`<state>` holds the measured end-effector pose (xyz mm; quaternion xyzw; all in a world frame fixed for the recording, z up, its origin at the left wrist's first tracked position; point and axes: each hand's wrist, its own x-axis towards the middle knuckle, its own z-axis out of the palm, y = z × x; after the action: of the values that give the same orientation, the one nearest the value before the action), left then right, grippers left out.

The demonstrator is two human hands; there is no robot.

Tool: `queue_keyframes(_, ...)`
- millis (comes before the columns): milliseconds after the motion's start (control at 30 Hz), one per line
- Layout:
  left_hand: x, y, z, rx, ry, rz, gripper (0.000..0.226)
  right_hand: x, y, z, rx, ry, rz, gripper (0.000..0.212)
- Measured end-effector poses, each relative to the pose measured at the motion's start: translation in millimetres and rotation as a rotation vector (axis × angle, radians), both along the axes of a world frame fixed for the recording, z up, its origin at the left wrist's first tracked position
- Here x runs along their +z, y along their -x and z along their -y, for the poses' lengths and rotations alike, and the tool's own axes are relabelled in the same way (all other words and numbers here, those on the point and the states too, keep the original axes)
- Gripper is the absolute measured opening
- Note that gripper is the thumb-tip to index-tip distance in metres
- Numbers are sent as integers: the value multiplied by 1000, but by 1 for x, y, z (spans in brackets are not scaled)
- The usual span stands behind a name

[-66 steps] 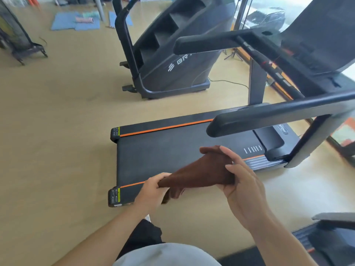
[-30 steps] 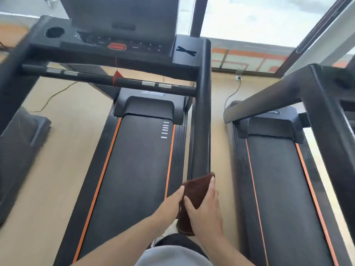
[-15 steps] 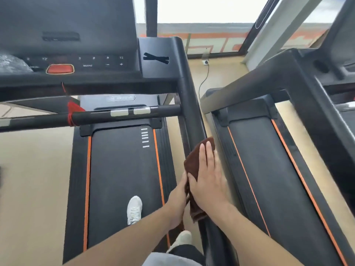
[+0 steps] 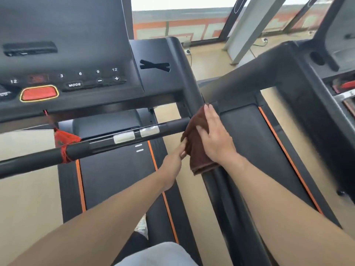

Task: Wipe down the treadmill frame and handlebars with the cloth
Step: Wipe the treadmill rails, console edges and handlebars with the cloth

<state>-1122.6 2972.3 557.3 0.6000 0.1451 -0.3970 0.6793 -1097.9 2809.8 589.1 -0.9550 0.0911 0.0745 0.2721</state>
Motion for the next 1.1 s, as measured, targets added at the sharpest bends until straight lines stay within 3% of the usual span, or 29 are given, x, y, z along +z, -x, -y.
queue_keyframes(200, 28, 11, 15, -191, -77, 124, 58, -5, -3, 16, -228, -376, -155, 73)
queue_keyframes(267, 30, 31, 20, -215, -131, 191, 62, -5, 14, 21, -262, -462, -154, 66)
queue_keyframes(533, 39, 166, 40, -291, -127, 249, 66, -1, 170, 47, -349, -740, -259, 35)
queue_keyframes(667, 30, 240, 53, -282, -100, 225, 71, -7, 242, 59, -343, -743, -273, 44)
queue_keyframes(800, 6, 301, 64, -297, -86, 207, 76, -2, 303, 63, -290, -675, -215, 30)
queue_keyframes(967, -6, 352, 67, -308, -31, 181, 75, -10, 374, 54, -334, -500, -23, 65)
queue_keyframes(1100, -8, 363, 67, -248, 40, 109, 64, -37, 419, 35, -415, -382, 115, 75)
